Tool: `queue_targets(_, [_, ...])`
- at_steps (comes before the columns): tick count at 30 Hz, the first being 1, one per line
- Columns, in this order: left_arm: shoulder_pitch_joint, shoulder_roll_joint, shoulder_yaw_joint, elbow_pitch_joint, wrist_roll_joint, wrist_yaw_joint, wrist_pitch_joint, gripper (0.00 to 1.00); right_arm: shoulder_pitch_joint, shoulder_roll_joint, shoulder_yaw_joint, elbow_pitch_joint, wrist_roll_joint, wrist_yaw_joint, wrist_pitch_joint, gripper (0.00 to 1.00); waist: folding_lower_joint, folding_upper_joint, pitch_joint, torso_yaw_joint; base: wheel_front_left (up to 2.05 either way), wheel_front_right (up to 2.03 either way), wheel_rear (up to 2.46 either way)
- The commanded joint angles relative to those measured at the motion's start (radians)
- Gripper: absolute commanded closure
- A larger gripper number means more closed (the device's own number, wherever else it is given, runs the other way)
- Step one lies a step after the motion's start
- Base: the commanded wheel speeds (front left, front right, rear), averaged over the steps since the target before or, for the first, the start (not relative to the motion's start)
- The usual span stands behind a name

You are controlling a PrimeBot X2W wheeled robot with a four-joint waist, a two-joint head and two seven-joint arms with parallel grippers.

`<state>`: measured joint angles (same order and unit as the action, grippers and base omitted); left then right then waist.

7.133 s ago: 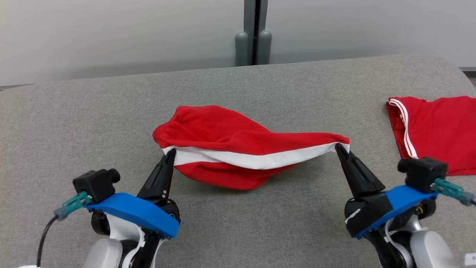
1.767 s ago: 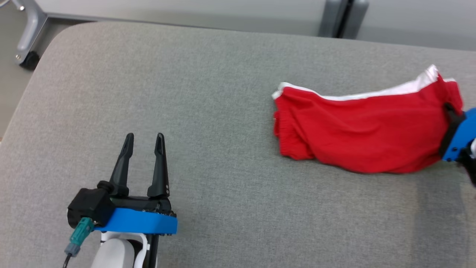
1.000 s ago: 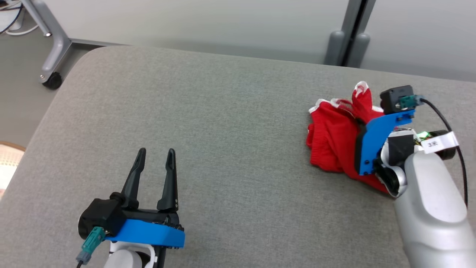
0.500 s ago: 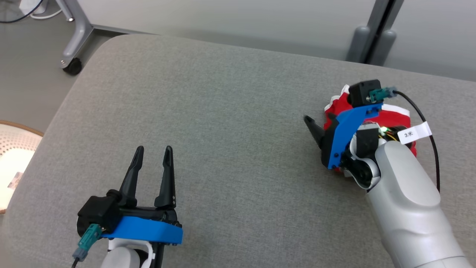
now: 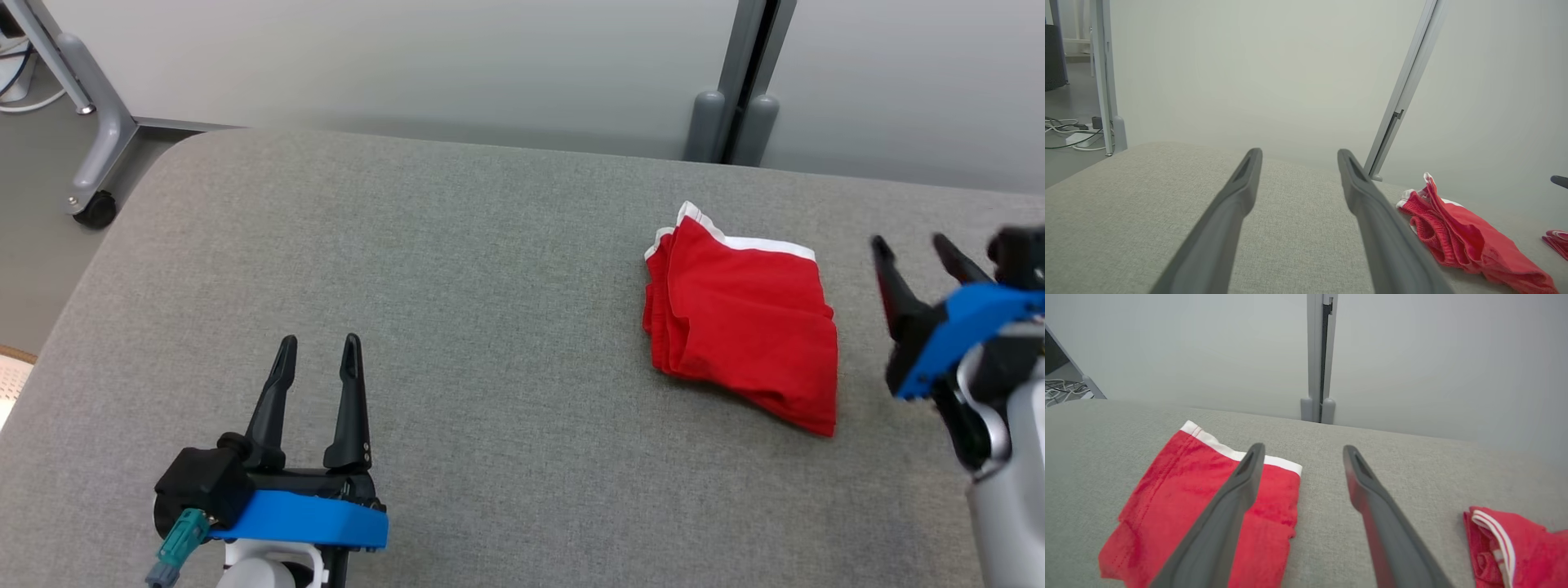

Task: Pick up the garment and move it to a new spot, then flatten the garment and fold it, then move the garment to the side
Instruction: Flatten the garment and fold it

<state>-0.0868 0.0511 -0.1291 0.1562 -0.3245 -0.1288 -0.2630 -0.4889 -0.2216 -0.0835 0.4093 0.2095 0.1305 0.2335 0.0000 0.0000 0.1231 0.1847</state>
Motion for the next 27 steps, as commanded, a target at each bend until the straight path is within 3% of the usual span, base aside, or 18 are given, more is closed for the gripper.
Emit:
queue_targets(1, [-0.002,0.000,-0.002,0.000,0.003,-0.002,-0.002,0.00,0.042,0.001,-0.025,-0.008,-0.038,0.001,-0.041,0.00,0.0000,0.0000,0.002,0.000,0.00,0.00,0.00])
queue_targets(8, [0.018,0.000,0.006,0.012,0.012,-0.001,-0.002,0.00,0.213,0.116,-0.145,-0.073,-0.093,0.000,-0.277,0.00,0.0000,0.0000,-0.014,-0.017,0.00,0.00,0.00])
queue_targets(12, [0.030,0.000,0.028,0.017,0.024,-0.001,-0.002,0.00,0.318,0.157,-0.115,-0.144,-0.068,0.001,-0.343,0.00,0.0000,0.0000,-0.028,-0.048,0.00,0.00,0.00])
queue_targets(19, [0.069,0.004,0.090,0.023,0.049,-0.001,-0.002,0.00,0.441,0.171,-0.036,-0.262,-0.048,0.001,-0.364,0.00,0.0000,0.0000,-0.052,-0.122,0.00,0.00,0.00])
queue_targets(27, [0.114,0.014,0.103,0.048,0.079,-0.001,-0.002,0.00,0.506,0.171,0.000,-0.304,-0.010,0.001,-0.341,0.00,0.0000,0.0000,-0.086,-0.165,0.00,0.00,0.00])
